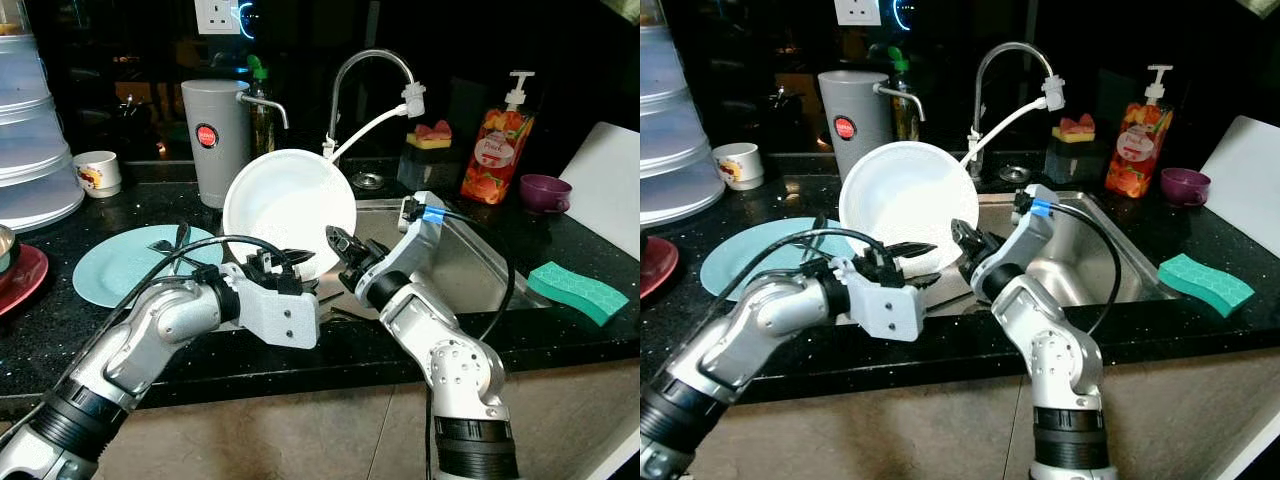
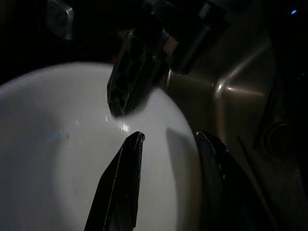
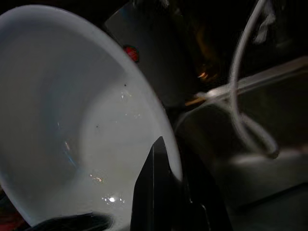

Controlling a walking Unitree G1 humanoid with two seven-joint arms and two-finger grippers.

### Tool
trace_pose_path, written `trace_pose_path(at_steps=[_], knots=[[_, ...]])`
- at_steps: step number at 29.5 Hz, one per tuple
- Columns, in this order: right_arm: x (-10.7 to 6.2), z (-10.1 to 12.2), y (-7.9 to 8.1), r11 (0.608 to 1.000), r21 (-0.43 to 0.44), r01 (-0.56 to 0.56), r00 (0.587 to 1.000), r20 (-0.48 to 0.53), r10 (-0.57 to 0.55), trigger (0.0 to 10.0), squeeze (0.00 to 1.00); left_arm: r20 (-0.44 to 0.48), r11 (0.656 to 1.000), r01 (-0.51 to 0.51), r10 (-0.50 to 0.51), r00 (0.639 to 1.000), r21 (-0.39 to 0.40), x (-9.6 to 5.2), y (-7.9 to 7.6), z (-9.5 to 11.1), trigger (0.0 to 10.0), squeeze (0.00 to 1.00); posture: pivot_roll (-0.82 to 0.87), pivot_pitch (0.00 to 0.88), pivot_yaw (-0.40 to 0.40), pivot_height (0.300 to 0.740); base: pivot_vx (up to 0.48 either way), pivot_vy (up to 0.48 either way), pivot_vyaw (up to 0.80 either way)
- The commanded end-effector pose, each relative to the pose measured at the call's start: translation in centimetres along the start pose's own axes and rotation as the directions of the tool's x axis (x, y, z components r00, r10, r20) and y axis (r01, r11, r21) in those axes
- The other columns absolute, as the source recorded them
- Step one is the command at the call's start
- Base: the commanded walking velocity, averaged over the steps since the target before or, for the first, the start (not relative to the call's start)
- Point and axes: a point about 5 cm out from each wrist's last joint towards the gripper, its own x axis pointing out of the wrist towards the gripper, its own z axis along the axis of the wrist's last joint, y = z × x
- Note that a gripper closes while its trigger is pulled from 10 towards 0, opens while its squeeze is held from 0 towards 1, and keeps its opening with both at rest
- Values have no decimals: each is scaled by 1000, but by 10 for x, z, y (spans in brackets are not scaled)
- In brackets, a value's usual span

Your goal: Kitchen organization

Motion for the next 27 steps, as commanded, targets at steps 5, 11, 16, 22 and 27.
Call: trace_pose_path(at_steps=[5, 11, 16, 22, 27], knots=[[4, 26, -27, 984, -40, 172, 976, 146, -164, 10000, 0, 0, 996, 35, -36, 999, -76, -9, -1, 3, 10000, 0, 101, 60, -46, 740, 0, 0, 0], [12, 39, -45, 945, -116, 305, 934, 230, -273, 10000, 0, -4, 980, 88, -90, 996, -177, -14, -15, 6, 10000, 0, 103, 60, -46, 740, 0, 0, 0], [19, 18, -53, 857, -362, 366, 930, 165, -327, 10000, 0, -101, 881, -128, 91, 991, -455, -11, -1, -3, 10000, 0, 107, 65, -44, 740, 0, 0, 0], [20, -12, -57, 701, -650, 293, 944, 81, -320, 10000, 0, -352, 604, -439, 264, 898, -665, -16, 22, -29, 10000, 0, 103, 68, -47, 740, 0, 0, 0], [20, -21, -58, 631, -732, 257, 949, 69, -308, 10000, 373, -495, 374, -559, 261, 829, -740, -24, 30, -45, 10000, 0, 105, 67, -46, 740, 0, 0, 0]])
